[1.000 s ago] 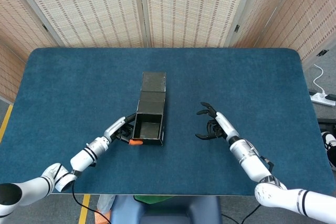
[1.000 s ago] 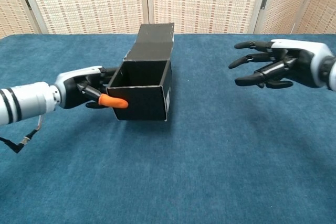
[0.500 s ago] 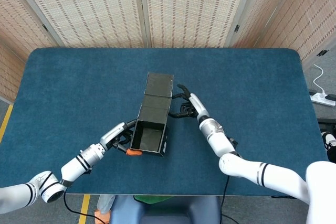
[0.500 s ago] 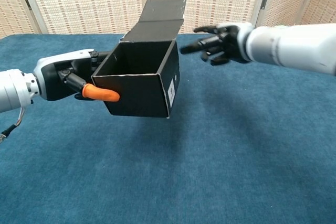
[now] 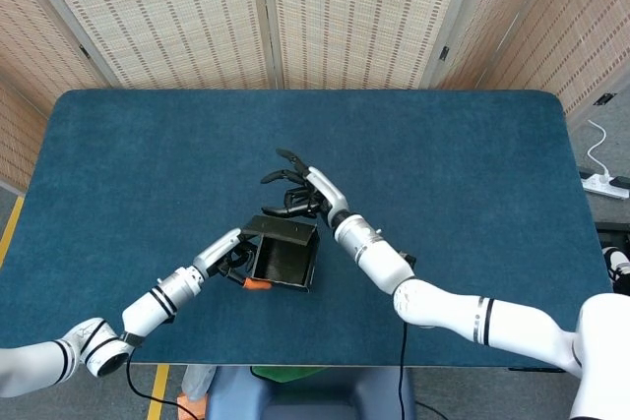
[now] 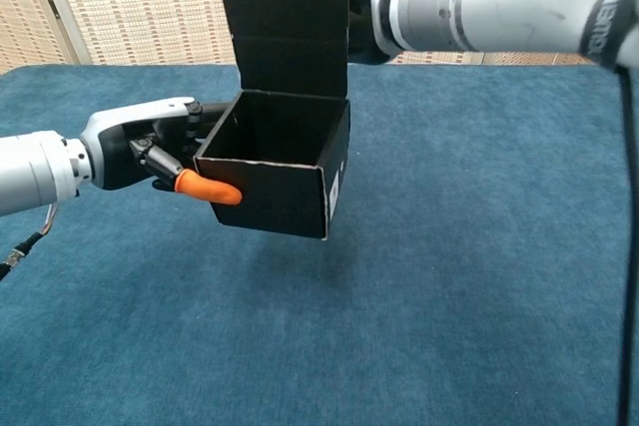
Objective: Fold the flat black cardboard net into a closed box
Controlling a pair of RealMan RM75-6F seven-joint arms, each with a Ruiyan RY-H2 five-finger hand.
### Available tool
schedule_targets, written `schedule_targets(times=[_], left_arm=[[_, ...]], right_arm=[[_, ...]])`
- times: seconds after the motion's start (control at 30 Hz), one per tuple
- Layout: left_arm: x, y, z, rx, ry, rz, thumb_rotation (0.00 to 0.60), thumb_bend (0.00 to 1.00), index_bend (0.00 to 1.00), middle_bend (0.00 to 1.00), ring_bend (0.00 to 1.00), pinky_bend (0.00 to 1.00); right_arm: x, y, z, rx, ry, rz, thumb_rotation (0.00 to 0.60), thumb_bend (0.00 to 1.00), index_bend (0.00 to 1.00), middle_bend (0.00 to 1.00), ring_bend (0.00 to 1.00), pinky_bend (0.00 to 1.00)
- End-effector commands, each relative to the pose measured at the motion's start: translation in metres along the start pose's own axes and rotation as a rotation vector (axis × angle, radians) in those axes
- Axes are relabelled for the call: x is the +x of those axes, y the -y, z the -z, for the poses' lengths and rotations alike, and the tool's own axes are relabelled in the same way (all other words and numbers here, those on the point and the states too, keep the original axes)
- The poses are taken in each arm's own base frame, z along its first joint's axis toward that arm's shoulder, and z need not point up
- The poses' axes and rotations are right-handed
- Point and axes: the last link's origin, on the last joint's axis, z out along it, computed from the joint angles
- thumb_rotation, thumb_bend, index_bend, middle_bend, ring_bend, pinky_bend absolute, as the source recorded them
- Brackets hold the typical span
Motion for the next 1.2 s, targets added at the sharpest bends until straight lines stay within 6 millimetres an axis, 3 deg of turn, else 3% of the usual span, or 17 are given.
schedule_targets(times=[0.03,0.23,0.53,0.67,0.87,1.07,1.2], left_arm=[[0.002,0.011,-0.005,0.05,-0.035,-0.054,0.6,0.2,0.54,0.57,0.75,1.0],[0.0,0.027,-0.009,0.139,-0.058,-0.092,0.6,0.2,0.53,0.56,0.75,1.0],[-0.008,0.042,-0.026,0.236,-0.176,-0.057,0.6,0.2,0.51,0.54,0.76,1.0],[-0.01,0.042,-0.032,0.269,-0.208,-0.085,0.6,0.2,0.4,0.45,0.77,1.0],[-0.007,0.044,-0.031,0.314,-0.186,-0.236,0.6,0.18,0.03,0.21,0.76,1.0],[-0.005,0.044,-0.024,0.327,-0.168,-0.397,0.6,0.16,0.0,0.1,0.71,1.0],[0.0,0.042,-0.015,0.315,-0.197,-0.538,0.6,0.15,0.0,0.09,0.7,1.0]], right_arm=[[-0.017,0.004,0.018,0.005,0.11,0.133,0.6,0.0,0.04,0.3,0.73,1.0],[-0.028,-0.011,0.031,0.03,0.121,0.47,0.6,0.0,0.07,0.32,0.75,1.0],[-0.034,-0.043,0.028,0.024,0.022,0.864,0.6,0.0,0.09,0.33,0.76,1.0],[-0.038,-0.052,0.024,0.007,0.006,0.949,0.6,0.0,0.1,0.33,0.77,1.0],[-0.039,-0.06,0.02,0.017,-0.039,1.026,0.6,0.0,0.11,0.34,0.77,1.0],[-0.04,-0.067,0.017,0.023,-0.06,1.073,0.6,0.0,0.11,0.34,0.77,1.0],[-0.041,-0.072,0.017,0.029,-0.07,1.112,0.6,0.0,0.11,0.34,0.77,1.0]])
